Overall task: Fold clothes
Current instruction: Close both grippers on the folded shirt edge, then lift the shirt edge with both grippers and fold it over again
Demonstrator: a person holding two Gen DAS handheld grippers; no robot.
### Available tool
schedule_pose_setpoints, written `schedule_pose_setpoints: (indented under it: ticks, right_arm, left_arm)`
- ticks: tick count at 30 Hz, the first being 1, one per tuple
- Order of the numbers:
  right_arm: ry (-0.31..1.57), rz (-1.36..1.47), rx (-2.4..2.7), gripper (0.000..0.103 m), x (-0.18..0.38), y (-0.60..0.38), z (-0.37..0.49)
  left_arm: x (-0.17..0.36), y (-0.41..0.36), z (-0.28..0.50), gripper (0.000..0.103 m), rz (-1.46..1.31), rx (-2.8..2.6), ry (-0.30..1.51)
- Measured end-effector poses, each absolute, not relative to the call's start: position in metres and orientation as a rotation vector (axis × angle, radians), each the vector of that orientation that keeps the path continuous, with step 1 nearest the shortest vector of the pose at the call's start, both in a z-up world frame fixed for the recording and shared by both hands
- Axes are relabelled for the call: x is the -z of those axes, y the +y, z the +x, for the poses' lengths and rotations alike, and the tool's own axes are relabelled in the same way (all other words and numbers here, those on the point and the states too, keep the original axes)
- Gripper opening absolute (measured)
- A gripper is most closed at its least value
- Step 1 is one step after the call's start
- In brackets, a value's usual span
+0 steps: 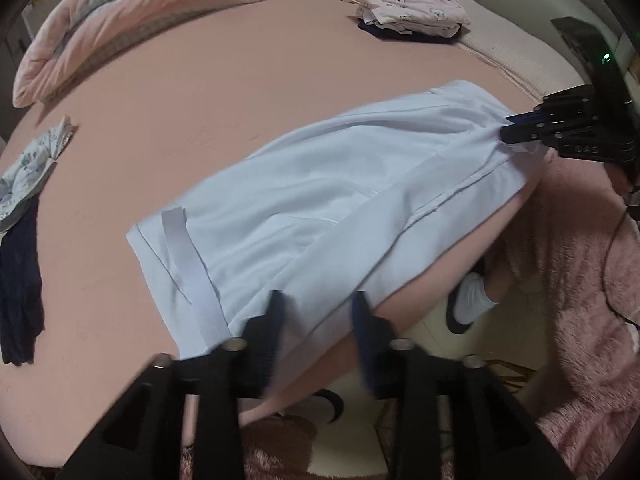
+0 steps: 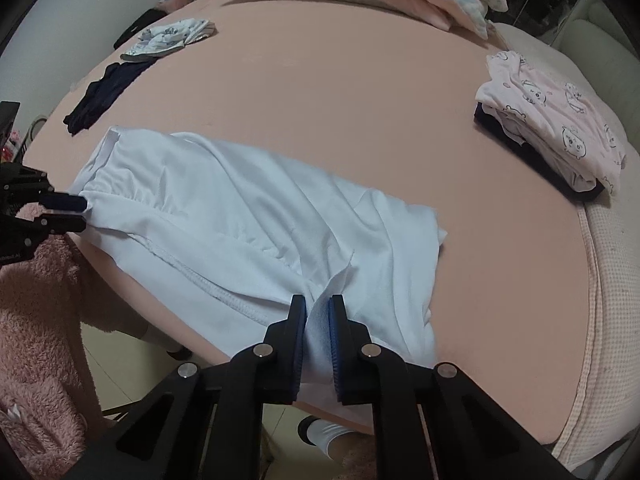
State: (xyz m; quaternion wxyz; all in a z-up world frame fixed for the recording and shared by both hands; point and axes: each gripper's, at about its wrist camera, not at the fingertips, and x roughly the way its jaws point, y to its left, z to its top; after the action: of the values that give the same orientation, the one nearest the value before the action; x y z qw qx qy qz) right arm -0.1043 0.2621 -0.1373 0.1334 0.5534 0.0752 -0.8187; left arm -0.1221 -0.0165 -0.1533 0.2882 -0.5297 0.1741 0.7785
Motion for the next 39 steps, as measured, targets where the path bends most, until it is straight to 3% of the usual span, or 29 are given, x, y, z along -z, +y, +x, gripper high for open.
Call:
schedule_pose_setpoints:
  ticks: [9,10,11,12,14,20,25,31,36,39]
  right_arm:
    - [0.083,1.603,2.410,0.010,0.133,0.277,-0.113]
    - [0.070,1.602,2.412,0.010,0.132,0.278,-0.113]
    - [0.057,1.602,2.415,0.010,0.132,0.280,-0.114]
    - [0.051,1.603,2.426,0.010,0.131,0.280,-0.113]
    - [0.035,1.604,2.453,0.010,0.131,0.281,-0.112]
    - [-0.028,1.532,2.509,0.007,0.120,0.285,-0.106]
    - [0.026,1.432,2.558,0.006,0.101,0.279,-0.090]
    - [-0.092,1.522,2.527,0.006,0.114,0.293,-0.096]
    - [0.068,1.631,2.481,0.007,0.127,0.291,-0.089]
    - [0.048,1.682,2.474,0.007,0.135,0.304,-0.083]
  left_arm:
    - [0.169,-0.004,-0.129,0.036,-1.408,-2.108,0.509]
    - [0.170,-0.003,-0.130,0.032,-1.406,-2.116,0.516]
    - [0.171,-0.003,-0.130,0.014,-1.406,-2.127,0.520]
    - [0.171,-0.004,-0.132,0.004,-1.412,-2.147,0.518]
    - [0.167,-0.009,-0.135,0.002,-1.404,-2.182,0.466]
    - [0.137,-0.018,-0.134,0.002,-1.320,-2.220,0.377]
    - [0.130,-0.022,-0.130,0.002,-1.317,-2.185,0.373]
    - [0.165,-0.035,-0.145,0.004,-1.535,-2.141,0.397]
    - [0.158,-0.056,-0.141,0.004,-1.533,-2.224,0.444]
    - [0.149,-0.076,-0.138,0.004,-1.526,-2.268,0.398]
